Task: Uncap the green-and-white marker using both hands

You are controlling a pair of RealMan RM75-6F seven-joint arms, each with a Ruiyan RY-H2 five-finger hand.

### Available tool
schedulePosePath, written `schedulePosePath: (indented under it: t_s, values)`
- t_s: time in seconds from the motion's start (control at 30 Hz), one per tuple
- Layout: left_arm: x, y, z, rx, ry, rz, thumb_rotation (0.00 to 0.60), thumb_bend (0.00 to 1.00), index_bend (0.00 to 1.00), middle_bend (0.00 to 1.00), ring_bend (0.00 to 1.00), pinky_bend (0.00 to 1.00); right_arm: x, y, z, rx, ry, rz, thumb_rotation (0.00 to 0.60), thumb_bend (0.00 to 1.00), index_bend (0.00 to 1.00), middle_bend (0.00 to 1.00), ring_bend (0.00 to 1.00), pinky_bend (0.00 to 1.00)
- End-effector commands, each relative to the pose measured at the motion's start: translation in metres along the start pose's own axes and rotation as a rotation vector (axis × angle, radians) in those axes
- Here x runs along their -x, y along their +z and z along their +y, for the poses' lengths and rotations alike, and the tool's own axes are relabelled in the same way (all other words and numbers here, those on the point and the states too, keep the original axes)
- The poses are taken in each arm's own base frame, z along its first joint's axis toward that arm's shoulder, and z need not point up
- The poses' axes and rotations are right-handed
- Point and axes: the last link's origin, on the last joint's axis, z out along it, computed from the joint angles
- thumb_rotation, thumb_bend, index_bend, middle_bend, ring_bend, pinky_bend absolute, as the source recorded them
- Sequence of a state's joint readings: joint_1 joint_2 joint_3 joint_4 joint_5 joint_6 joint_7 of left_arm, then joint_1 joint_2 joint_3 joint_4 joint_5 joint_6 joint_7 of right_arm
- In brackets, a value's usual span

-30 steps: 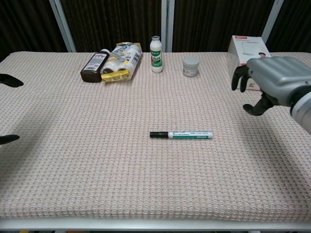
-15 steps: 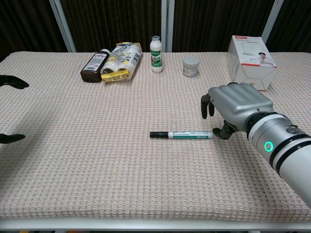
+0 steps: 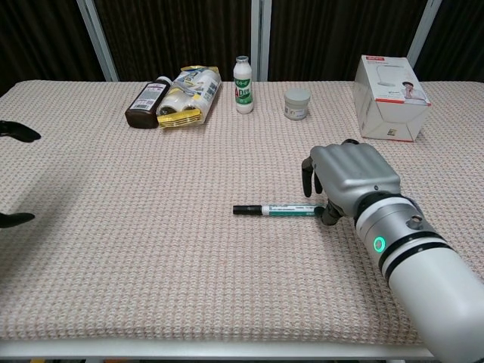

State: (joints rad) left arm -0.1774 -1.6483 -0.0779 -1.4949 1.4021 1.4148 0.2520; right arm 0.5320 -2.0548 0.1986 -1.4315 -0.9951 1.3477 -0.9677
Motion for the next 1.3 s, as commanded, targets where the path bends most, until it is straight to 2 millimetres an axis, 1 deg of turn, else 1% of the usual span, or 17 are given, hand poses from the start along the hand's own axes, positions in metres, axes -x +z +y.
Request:
schedulePosePath:
  t_s: [0.03,0.43,0.6,1.0,1.3]
  values:
    - [0.0,0.001,0.0,0.002,-0.002,-0.002,0.6,0.05,0.19,0.18,0.1,0.11,0.003,0.0,-0.003,0.006,-0.005,-0.003,0.6,0.24,0.51,0.44,0.22,0.1]
    - [0.003,0.0,-0.005,-0.004,-0.011,-0.015,0.6,0.05,0.19,0.18,0.1,0.11,0.011,0.001,-0.01,0.027,-0.012,-0.014,0.6,0.24,0.51,0.43,0.22,0.09]
    - [0.003,-0.001,-0.008,-0.003,-0.013,-0.017,0.6,0.05,0.19,0.18,0.1,0.11,0.014,0.003,-0.012,0.032,-0.021,-0.016,0.6,0.24,0.49,0.43,0.22,0.09]
    - [0.004,-0.003,-0.01,-0.003,-0.014,-0.022,0.6,0.05,0.19,0.18,0.1,0.11,0.016,0.005,-0.015,0.036,-0.024,-0.012,0.6,0.24,0.49,0.45,0.22,0.07]
    - [0.007,-0.003,-0.011,-0.005,-0.014,-0.032,0.6,0.05,0.19,0.18,0.1,0.11,0.018,0.005,-0.015,0.041,-0.03,-0.014,0.6,0.27,0.55,0.51,0.23,0.07]
